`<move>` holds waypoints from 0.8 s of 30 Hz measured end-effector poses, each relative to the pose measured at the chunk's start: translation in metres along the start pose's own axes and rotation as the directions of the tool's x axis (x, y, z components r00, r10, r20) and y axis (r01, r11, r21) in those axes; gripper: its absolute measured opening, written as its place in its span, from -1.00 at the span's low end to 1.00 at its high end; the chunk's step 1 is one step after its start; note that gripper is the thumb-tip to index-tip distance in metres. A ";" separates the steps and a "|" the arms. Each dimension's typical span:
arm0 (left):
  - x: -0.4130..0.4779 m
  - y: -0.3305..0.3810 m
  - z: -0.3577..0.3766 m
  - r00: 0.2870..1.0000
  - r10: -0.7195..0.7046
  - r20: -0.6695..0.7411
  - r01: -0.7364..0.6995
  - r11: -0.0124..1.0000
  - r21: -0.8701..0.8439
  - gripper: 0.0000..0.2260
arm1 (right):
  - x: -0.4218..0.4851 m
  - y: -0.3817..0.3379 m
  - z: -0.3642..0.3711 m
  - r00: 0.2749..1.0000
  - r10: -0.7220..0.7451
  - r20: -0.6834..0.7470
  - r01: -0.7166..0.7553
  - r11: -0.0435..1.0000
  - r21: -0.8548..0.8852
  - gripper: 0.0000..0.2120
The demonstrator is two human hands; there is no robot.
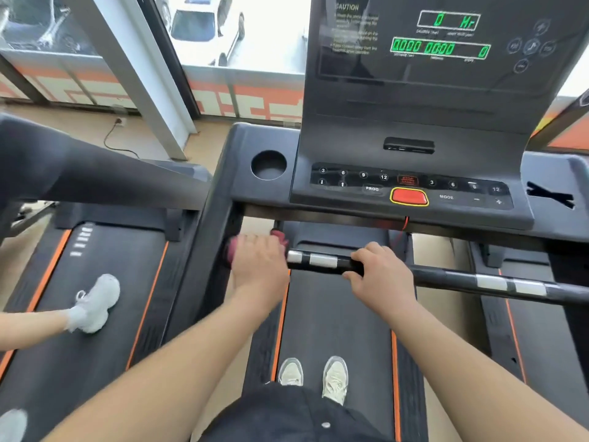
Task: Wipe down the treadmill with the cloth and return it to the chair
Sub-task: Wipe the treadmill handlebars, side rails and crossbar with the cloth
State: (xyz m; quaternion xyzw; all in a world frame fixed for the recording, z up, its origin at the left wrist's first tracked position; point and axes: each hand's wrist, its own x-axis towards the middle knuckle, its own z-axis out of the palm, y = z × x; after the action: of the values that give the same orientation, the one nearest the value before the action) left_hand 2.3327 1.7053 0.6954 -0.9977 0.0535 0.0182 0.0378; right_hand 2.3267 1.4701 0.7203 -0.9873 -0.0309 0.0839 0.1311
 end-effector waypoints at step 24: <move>0.018 0.070 -0.005 0.993 0.082 0.085 -0.072 0.991 -0.112 -0.63 | -0.017 0.106 -0.039 0.996 -0.044 -0.080 0.051 0.995 0.086 -0.45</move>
State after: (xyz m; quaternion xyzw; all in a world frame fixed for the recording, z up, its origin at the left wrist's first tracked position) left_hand 2.3428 1.6339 0.6941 -0.9936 0.0893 0.0670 -0.0152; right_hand 2.3207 1.3568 0.7322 -0.9821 -0.0456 0.0437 0.1773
